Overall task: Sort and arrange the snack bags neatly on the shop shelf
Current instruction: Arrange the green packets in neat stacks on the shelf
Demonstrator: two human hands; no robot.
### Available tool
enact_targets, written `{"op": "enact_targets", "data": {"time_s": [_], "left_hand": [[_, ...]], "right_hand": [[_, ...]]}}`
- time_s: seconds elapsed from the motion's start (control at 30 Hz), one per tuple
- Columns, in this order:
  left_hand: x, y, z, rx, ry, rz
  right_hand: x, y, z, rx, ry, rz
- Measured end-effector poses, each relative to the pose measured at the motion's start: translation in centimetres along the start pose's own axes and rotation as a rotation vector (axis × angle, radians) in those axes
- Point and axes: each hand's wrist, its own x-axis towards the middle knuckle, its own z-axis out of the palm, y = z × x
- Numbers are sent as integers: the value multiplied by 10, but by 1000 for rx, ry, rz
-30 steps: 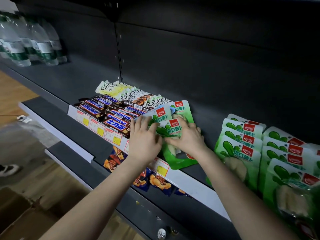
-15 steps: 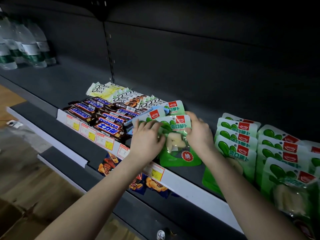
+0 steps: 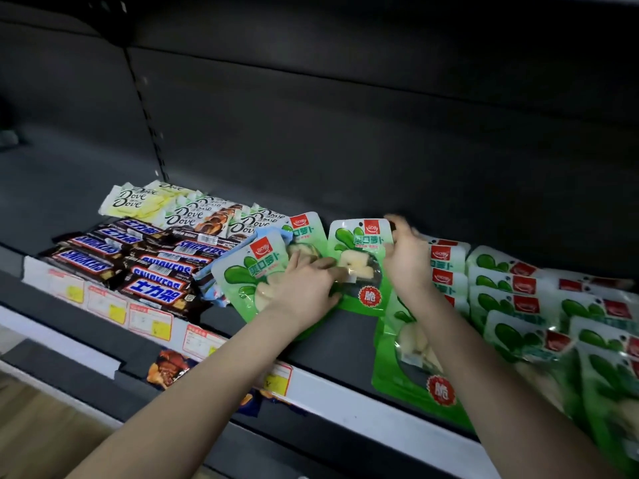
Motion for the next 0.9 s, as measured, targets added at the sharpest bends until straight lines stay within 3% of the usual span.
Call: {"op": "enact_targets", "data": {"time_s": [0.13, 0.23, 0.3, 0.43, 0.53, 0.9], "left_hand": [[11, 3, 4, 135, -97, 8], [17, 5, 2, 200, -134, -8], [20, 7, 2, 228, -150, -38], [23, 10, 4, 220, -148, -80], [25, 10, 3, 190, -156, -83], [11, 15, 3, 168, -124, -67]], "right_hand": [[0, 4, 2, -3, -29, -26], [-6, 6, 6, -265, -73, -136], [-12, 5, 12, -448, -179, -232], [-25, -2, 29, -526, -489, -248], [-23, -4, 32, -635, -531, -266], [-13, 7, 8, -476, -577, -396]]}}
